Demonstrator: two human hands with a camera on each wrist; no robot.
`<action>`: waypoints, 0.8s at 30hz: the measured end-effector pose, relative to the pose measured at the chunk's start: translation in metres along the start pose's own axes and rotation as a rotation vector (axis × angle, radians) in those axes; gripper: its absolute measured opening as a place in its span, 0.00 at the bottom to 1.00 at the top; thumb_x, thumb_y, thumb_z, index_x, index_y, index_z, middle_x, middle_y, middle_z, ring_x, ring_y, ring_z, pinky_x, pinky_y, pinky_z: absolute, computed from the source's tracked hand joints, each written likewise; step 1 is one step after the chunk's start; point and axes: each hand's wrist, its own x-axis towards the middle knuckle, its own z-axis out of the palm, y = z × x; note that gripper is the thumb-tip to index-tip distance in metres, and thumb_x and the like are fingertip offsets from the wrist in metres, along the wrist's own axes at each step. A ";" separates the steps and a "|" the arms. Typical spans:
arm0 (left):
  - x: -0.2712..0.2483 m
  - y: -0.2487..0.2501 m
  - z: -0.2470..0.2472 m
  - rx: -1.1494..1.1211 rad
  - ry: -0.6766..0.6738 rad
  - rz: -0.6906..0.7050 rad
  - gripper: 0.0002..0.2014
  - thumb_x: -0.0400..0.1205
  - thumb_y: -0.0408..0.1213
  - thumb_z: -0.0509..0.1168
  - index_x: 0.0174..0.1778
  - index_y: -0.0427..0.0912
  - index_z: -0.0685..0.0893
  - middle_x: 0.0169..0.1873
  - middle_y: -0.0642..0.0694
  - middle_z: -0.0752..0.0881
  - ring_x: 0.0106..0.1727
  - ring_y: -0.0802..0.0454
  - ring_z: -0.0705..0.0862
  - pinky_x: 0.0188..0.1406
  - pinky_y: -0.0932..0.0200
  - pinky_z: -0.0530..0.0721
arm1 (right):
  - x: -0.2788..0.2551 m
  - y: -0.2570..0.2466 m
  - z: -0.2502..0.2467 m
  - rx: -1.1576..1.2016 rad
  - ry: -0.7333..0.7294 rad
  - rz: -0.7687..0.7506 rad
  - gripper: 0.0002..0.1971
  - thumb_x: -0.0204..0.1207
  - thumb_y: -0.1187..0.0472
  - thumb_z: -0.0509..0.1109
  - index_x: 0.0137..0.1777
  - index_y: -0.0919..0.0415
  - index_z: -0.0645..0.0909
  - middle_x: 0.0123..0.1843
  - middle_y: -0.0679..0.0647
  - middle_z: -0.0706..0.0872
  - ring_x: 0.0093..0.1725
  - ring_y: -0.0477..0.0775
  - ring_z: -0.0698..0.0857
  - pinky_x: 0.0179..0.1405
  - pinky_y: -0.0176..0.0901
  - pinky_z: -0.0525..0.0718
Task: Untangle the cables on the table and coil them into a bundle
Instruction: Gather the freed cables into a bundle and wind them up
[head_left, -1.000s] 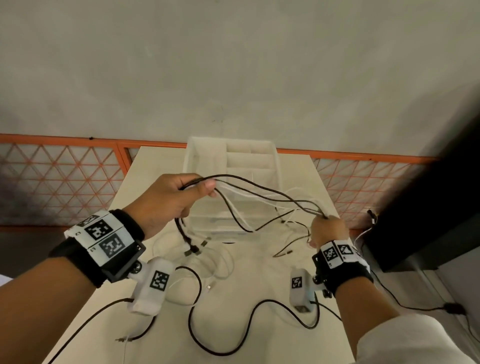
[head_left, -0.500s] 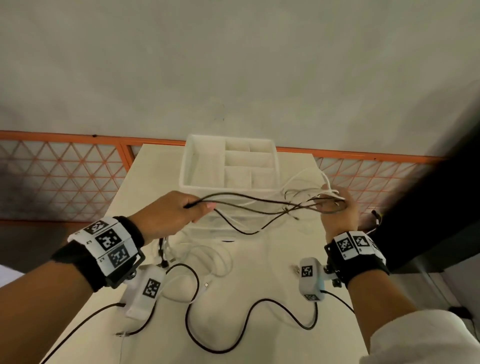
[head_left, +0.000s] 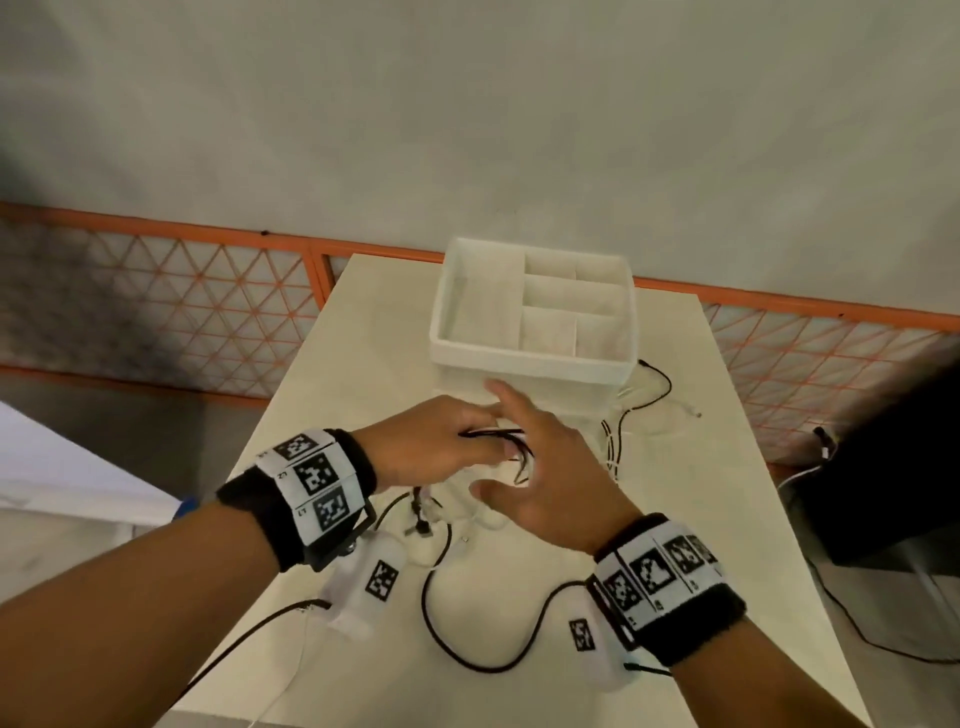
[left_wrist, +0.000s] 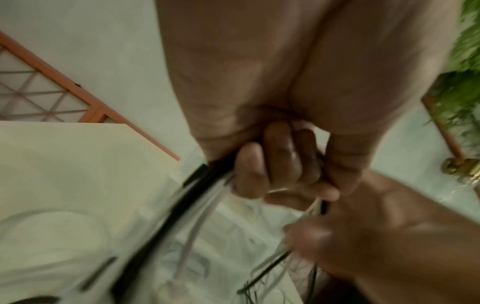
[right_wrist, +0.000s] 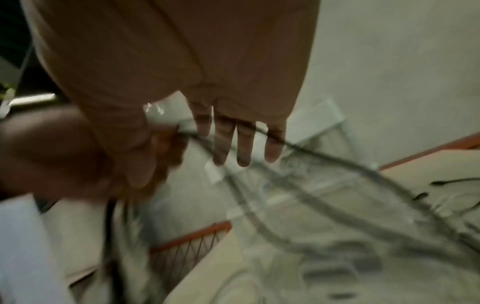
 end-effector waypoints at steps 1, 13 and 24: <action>-0.001 0.004 -0.002 -0.034 0.007 0.031 0.10 0.85 0.41 0.66 0.40 0.42 0.86 0.20 0.62 0.79 0.21 0.68 0.75 0.24 0.77 0.68 | 0.007 0.004 0.010 -0.014 0.008 0.014 0.28 0.74 0.54 0.78 0.74 0.47 0.75 0.60 0.45 0.89 0.59 0.47 0.86 0.60 0.41 0.80; -0.028 -0.091 0.000 0.176 0.211 -0.360 0.16 0.90 0.39 0.53 0.44 0.41 0.84 0.47 0.45 0.88 0.51 0.43 0.85 0.37 0.64 0.75 | 0.014 0.057 0.018 -0.457 0.013 0.254 0.29 0.69 0.46 0.82 0.71 0.46 0.80 0.59 0.51 0.85 0.60 0.57 0.83 0.61 0.52 0.80; -0.032 -0.117 -0.005 0.021 0.215 -0.401 0.19 0.87 0.50 0.59 0.39 0.39 0.81 0.28 0.49 0.75 0.26 0.56 0.71 0.23 0.62 0.66 | 0.019 0.019 0.142 -0.406 -0.442 -0.097 0.27 0.82 0.56 0.68 0.81 0.46 0.70 0.82 0.47 0.72 0.69 0.55 0.82 0.66 0.53 0.83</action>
